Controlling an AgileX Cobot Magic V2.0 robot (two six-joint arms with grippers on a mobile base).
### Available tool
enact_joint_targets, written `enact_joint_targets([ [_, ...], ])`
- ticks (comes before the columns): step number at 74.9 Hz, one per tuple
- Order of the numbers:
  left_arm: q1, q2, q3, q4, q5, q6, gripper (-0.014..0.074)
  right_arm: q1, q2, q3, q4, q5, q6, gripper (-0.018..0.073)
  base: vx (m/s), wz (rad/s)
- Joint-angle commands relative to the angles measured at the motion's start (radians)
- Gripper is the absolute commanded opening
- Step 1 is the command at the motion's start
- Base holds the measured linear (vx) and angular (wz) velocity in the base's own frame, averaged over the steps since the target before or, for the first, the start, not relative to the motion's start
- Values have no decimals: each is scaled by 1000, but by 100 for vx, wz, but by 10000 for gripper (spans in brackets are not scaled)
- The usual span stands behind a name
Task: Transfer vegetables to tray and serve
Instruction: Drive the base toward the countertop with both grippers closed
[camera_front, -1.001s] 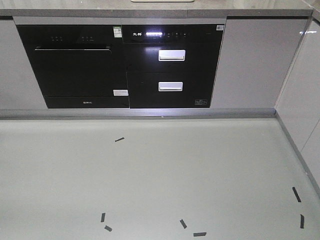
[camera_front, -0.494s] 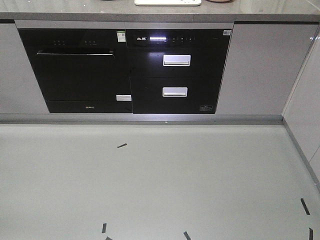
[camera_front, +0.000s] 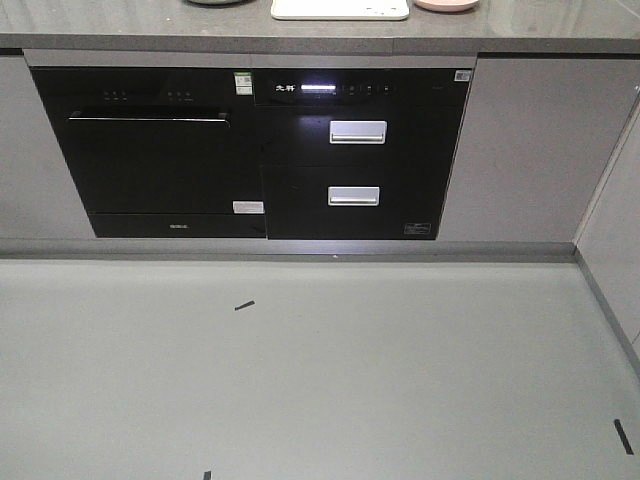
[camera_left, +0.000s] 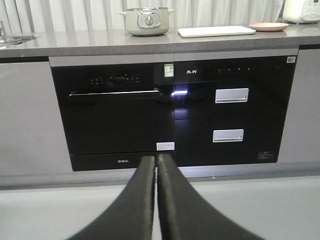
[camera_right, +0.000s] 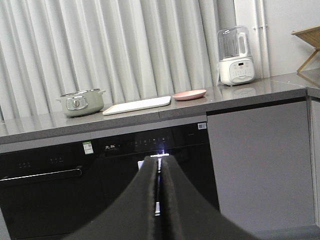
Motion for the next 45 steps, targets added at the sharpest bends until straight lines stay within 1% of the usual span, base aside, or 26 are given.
enact_joint_targets([
  [1, 1, -13, 22, -3, -71, -9, -6, 0, -5, 16, -11, -74, -7, -3, 11, 0],
  [45, 1, -13, 22, -3, -71, -9, -6, 0, -5, 16, -11, -74, -7, -3, 12, 0],
])
